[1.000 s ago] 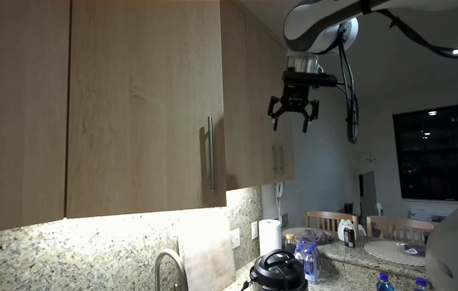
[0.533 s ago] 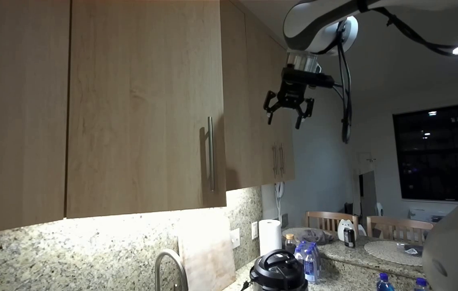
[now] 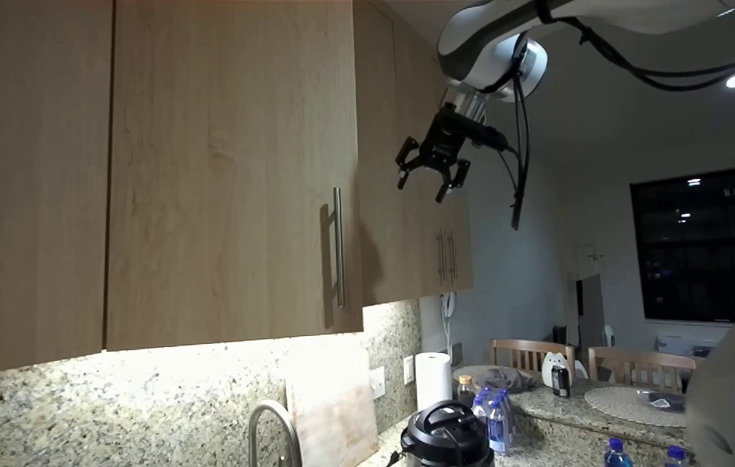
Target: Open the cupboard door
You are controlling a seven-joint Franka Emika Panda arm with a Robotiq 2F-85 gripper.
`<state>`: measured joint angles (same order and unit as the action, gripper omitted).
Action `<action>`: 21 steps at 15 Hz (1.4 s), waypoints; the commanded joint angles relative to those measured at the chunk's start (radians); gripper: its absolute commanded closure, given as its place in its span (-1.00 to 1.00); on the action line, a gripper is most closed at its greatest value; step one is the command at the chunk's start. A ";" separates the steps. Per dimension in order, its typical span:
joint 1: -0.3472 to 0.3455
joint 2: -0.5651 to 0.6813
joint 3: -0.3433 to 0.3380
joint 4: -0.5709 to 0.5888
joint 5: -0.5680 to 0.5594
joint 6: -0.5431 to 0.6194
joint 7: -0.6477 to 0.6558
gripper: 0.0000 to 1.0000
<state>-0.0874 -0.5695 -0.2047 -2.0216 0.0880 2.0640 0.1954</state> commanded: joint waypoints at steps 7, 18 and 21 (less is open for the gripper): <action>0.057 0.167 -0.004 0.136 0.149 -0.017 -0.170 -1.00; 0.063 0.328 0.014 0.310 0.214 -0.096 -0.268 -1.00; 0.060 0.356 0.022 0.346 0.216 -0.123 -0.286 -1.00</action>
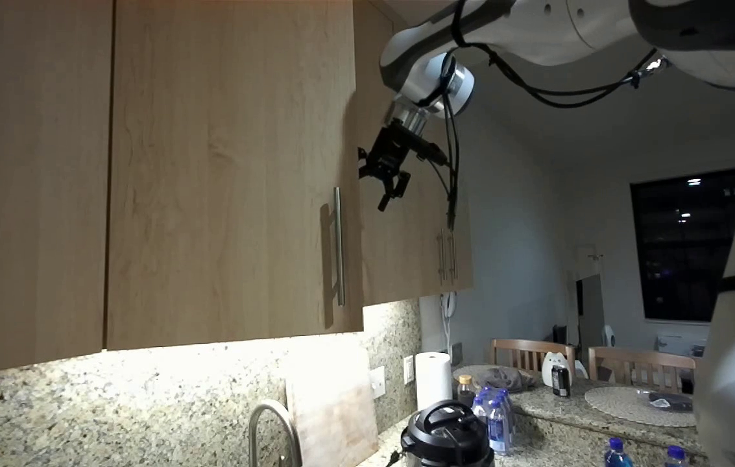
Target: Open the cupboard door
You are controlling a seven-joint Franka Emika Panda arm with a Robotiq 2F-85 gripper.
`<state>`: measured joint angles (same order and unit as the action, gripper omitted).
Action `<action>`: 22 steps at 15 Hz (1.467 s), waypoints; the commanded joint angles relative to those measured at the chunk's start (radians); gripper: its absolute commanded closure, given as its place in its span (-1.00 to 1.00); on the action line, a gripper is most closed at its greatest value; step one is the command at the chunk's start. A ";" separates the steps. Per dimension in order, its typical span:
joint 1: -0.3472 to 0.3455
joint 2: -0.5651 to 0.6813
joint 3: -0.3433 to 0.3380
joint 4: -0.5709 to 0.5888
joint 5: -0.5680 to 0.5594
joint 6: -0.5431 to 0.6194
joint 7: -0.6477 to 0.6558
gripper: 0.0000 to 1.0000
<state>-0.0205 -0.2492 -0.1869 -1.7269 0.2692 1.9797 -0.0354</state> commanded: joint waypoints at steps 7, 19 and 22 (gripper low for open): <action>-0.004 0.051 0.031 0.072 0.032 -0.058 -0.104 -1.00; 0.002 -0.041 0.056 -0.015 0.021 -0.019 -0.159 -1.00; 0.005 -0.054 0.060 -0.034 0.019 -0.020 -0.160 -1.00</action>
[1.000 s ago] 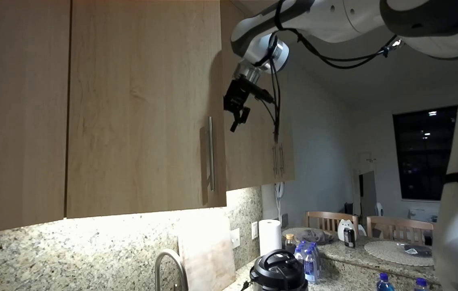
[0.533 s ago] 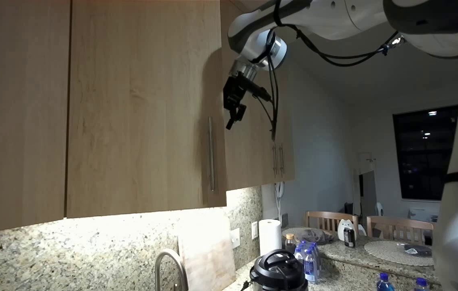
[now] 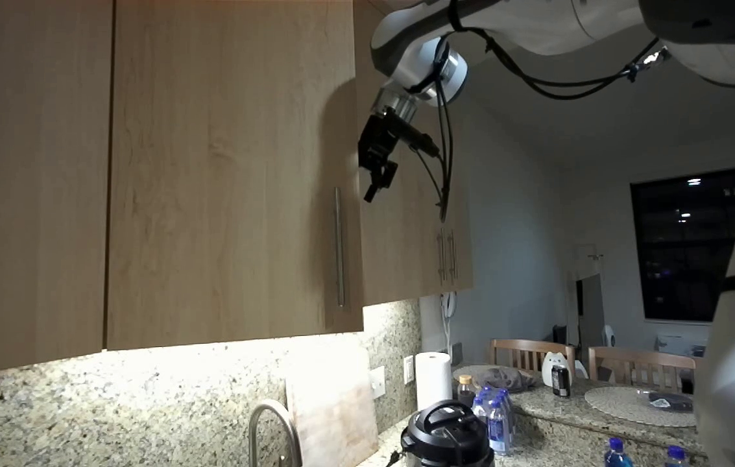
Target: Open the cupboard door
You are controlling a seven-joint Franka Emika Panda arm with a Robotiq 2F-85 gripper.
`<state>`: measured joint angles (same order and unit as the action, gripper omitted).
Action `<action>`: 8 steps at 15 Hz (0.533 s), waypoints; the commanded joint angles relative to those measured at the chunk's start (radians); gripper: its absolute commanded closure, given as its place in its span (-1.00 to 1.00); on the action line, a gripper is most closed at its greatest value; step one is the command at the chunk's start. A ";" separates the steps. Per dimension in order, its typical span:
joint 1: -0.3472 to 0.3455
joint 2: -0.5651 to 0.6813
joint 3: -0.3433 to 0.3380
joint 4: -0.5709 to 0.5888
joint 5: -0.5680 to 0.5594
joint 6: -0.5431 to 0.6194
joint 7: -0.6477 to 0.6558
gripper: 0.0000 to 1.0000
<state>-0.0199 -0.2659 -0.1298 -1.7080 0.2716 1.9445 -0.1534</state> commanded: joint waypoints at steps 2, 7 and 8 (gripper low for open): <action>0.007 -0.045 0.009 -0.066 0.013 0.015 -0.042 -1.00; 0.015 -0.066 0.024 -0.097 0.003 0.021 -0.035 -1.00; 0.017 -0.072 0.027 -0.104 0.000 0.023 -0.034 -1.00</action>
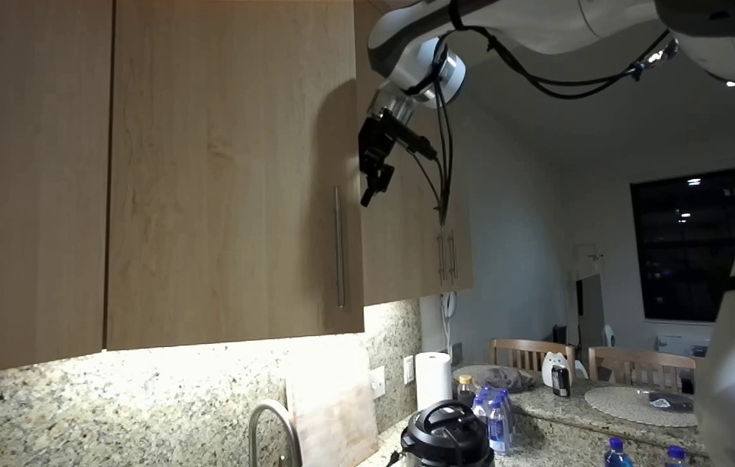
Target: Open the cupboard door
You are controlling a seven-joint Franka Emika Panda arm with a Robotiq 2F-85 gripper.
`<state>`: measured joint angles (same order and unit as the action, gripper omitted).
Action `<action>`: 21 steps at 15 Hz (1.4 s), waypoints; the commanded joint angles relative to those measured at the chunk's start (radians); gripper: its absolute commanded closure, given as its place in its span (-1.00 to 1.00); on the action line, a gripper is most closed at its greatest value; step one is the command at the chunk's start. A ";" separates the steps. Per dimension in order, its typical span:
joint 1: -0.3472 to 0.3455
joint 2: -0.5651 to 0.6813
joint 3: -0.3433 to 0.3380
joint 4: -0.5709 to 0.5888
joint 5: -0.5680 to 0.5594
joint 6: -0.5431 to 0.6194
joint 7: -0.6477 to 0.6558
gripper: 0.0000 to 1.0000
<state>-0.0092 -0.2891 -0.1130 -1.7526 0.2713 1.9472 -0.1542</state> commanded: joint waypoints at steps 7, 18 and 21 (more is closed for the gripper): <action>0.014 -0.133 0.046 -0.151 -0.035 0.073 -0.033 -1.00; 0.057 -0.246 0.054 -0.262 -0.040 0.094 -0.079 -1.00; 0.072 -0.253 0.063 -0.264 -0.047 0.091 -0.088 -1.00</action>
<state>0.0446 -0.5077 -0.0611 -1.9793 0.2460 2.0202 -0.2076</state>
